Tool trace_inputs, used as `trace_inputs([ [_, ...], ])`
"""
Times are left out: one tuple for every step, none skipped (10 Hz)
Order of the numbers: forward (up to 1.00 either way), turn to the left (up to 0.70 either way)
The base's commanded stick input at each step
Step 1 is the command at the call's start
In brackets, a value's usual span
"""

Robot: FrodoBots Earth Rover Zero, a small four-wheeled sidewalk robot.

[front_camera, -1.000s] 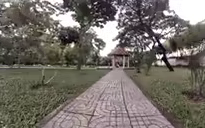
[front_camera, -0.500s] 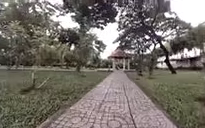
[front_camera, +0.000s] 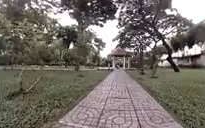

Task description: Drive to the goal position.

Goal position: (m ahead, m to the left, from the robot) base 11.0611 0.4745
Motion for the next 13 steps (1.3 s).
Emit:
trace_inputs([
  [0.7,0.0],
  [0.7,0.0],
  [0.7,0.0],
  [0.7,0.0],
  [0.7,0.0],
  [0.7,0.0],
  [0.7,0.0],
  [0.7,0.0],
  [0.7,0.0],
  [0.7,0.0],
  [0.7,0.0],
  [0.7,0.0],
  [0.7,0.0],
])
